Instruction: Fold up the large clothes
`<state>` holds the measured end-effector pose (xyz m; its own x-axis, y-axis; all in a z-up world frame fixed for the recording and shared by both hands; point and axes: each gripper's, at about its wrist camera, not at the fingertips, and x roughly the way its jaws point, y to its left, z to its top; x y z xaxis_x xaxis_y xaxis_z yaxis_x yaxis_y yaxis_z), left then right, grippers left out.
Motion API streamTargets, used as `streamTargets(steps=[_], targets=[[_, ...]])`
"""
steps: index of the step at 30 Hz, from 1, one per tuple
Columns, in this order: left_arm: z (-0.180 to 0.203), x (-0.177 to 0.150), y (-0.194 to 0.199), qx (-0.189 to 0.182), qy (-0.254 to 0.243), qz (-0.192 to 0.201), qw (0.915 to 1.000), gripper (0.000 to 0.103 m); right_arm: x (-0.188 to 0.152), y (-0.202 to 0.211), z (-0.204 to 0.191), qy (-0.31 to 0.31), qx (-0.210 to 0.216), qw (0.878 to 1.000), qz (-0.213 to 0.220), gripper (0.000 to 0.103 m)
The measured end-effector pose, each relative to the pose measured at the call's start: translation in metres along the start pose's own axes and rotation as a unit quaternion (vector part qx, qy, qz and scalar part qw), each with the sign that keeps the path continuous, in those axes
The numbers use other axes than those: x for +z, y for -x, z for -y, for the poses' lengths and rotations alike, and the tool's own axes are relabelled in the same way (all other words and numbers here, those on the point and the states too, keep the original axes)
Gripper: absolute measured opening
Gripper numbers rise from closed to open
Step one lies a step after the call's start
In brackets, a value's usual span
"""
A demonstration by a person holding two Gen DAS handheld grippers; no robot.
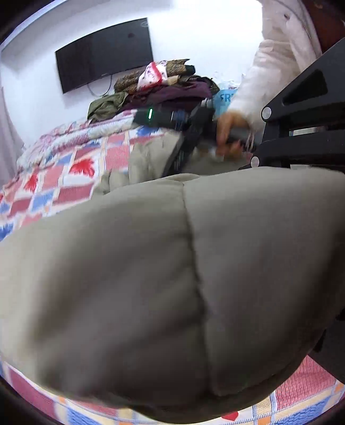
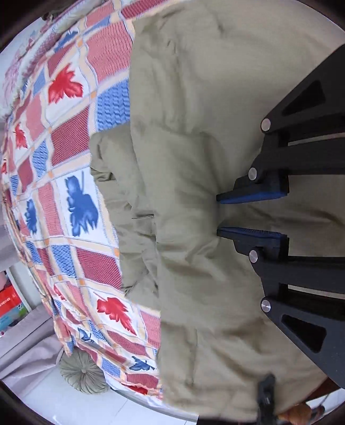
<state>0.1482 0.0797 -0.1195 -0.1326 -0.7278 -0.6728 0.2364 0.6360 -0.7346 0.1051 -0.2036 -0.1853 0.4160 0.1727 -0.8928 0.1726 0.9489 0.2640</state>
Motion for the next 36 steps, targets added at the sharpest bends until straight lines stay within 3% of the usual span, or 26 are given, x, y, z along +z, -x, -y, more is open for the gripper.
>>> streamTargets(steps=[8,12,16,18,23,26,32,36], targets=[[0.120,0.032,-0.054,0.052,-0.045,-0.028,0.9973,0.028,0.004,-0.045,0.040,-0.070,0.094,0.992,-0.047,0.013],[0.166,0.048,-0.088,0.093,-0.067,-0.048,0.9922,0.032,0.005,-0.057,0.061,-0.115,0.147,0.980,-0.066,0.009],[0.195,0.056,-0.110,0.110,-0.103,-0.072,0.9859,0.036,0.008,-0.056,0.081,-0.160,0.199,0.962,-0.097,0.009],[0.206,0.061,-0.122,0.101,-0.107,-0.086,0.9854,0.059,0.009,-0.039,0.094,-0.167,0.199,0.961,-0.096,0.009],[0.215,0.070,-0.151,0.055,-0.094,-0.103,0.9887,0.063,-0.012,0.024,0.144,-0.177,0.168,0.969,-0.048,0.013],[0.220,0.072,-0.205,0.015,-0.092,-0.120,0.9884,0.080,-0.042,0.057,0.182,-0.214,0.153,0.965,-0.018,0.013],[0.216,0.075,-0.280,-0.005,-0.074,-0.100,0.9922,0.080,-0.103,0.093,0.231,-0.291,0.149,0.945,0.013,0.013],[0.212,0.074,-0.296,0.031,-0.096,-0.093,0.9905,0.080,-0.131,0.113,0.244,-0.316,0.140,0.938,0.023,0.015]])
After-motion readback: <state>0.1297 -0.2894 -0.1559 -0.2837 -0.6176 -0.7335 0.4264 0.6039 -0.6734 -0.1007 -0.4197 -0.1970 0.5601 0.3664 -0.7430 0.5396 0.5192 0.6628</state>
